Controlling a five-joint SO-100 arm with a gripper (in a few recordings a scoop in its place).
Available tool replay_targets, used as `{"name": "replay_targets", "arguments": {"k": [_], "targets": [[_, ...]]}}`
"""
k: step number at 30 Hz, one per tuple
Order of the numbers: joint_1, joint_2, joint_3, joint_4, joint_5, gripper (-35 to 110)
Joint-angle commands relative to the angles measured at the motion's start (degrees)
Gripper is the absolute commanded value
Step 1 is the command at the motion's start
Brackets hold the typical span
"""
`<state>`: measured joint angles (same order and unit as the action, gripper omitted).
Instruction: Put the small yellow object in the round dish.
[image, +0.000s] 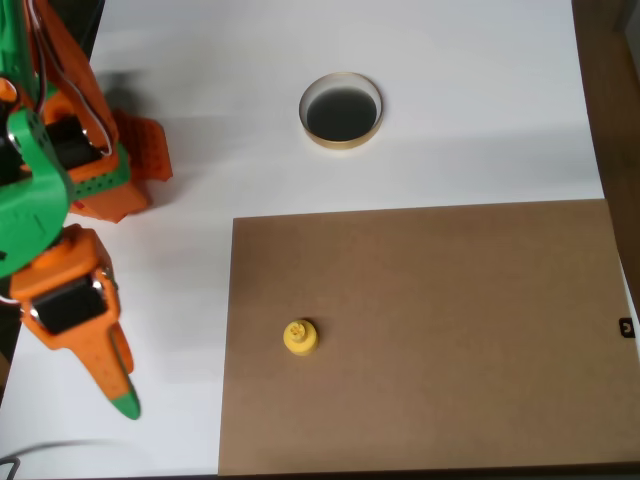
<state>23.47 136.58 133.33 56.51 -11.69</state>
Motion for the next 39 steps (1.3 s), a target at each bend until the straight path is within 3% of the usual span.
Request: {"name": "replay_targets", "arguments": {"k": [1,18,27,39], "targets": [[-1.3,-3.5,-6.9,1.2,-0.7,21],[-12.9,-20.4,-22.4,10.9,2.0,24],[-22.1,-22.4,-22.3,14.5,4.7,23],[-26.0,-31.3,-24.5,14.8,4.7,24]]}}
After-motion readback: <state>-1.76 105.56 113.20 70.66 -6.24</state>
